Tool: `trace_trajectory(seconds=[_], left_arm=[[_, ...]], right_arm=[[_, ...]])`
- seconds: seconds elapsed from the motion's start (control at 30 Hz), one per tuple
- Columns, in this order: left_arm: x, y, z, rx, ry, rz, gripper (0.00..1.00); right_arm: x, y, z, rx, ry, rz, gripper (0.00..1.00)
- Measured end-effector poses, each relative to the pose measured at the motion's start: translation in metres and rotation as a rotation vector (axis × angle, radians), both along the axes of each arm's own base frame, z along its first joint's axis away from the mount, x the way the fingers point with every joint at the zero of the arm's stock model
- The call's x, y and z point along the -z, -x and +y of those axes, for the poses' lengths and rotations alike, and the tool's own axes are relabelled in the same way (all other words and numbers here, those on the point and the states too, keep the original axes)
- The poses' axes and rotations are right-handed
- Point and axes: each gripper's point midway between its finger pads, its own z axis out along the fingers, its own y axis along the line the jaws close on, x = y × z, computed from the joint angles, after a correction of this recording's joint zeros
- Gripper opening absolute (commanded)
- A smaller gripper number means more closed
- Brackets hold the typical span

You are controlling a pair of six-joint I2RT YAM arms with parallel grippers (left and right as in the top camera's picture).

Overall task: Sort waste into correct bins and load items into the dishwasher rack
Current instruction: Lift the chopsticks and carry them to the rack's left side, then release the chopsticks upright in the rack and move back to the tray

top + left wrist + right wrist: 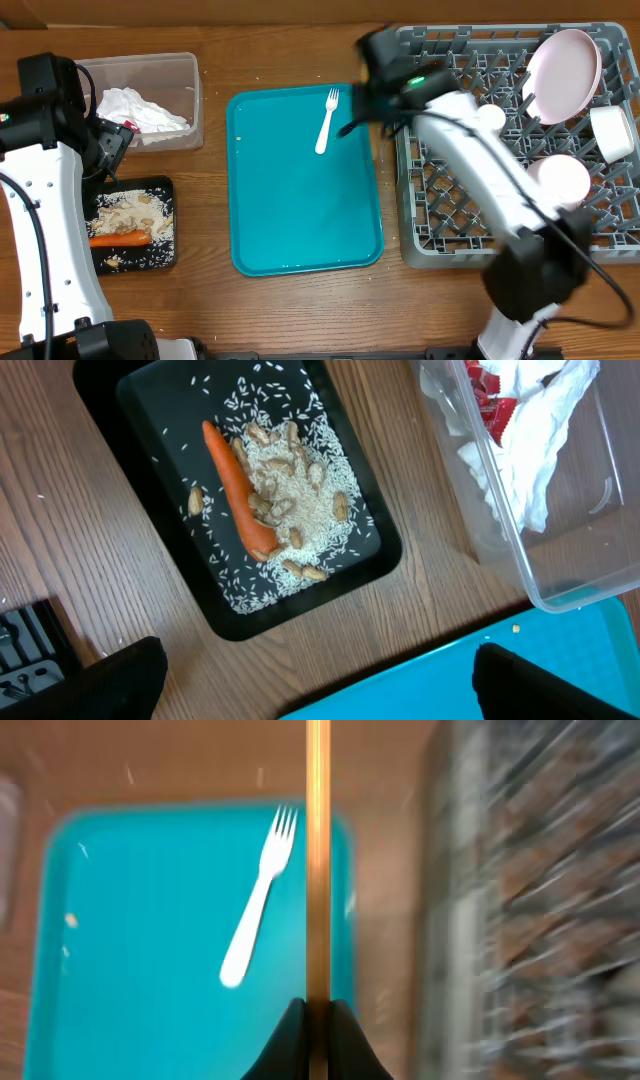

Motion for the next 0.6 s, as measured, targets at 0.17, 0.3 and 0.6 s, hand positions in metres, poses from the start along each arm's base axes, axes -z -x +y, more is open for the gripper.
trace_trajectory(seconds=[0.17,0.3,0.6], left_arm=[[0.000,0.000,0.000,0.000,0.000,0.000,1.00],[0.000,0.000,0.000,0.000,0.000,0.000,1.00],[0.000,0.000,0.000,0.000,0.000,0.000,1.00]], right_arm=[[-0.036,-0.017,-0.059,0.034,0.025,-0.085,0.04],[-0.017,-0.026,-0.098,0.052,0.044,-0.040,0.04],[0.045,-0.038,-0.102,0.001,0.010,0.090,0.07]])
